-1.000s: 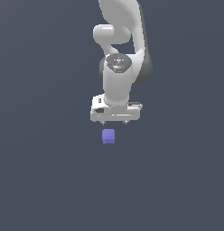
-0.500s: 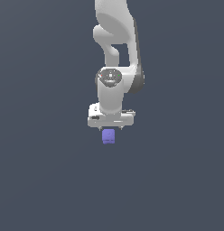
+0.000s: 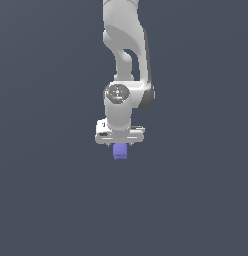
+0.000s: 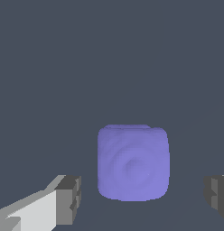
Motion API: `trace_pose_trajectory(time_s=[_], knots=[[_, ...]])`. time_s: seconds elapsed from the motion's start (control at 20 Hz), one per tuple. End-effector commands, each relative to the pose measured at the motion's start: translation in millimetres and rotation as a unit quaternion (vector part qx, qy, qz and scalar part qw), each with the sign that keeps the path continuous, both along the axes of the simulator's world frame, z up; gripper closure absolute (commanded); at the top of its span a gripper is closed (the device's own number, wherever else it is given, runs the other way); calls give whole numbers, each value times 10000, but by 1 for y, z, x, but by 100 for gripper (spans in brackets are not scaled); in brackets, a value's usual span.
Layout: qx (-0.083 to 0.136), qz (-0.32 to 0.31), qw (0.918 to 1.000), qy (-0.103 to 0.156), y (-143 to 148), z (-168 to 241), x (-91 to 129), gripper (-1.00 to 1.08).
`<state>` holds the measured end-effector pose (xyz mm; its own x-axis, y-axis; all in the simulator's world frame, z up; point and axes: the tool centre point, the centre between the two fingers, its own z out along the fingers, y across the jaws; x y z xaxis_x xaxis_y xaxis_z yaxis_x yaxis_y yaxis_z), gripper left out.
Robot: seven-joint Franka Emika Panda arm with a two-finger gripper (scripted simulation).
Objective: Pick up the object and move it to a goal position.
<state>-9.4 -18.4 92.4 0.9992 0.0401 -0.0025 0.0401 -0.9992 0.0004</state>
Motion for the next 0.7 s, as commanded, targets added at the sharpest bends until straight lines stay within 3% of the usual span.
trace_pose_trajectory(time_s=[0.0,0.65], knots=[[0,2,10000,-4,0,0,0,-92],[2,3,10000,-11,0,-47,-1,-92]])
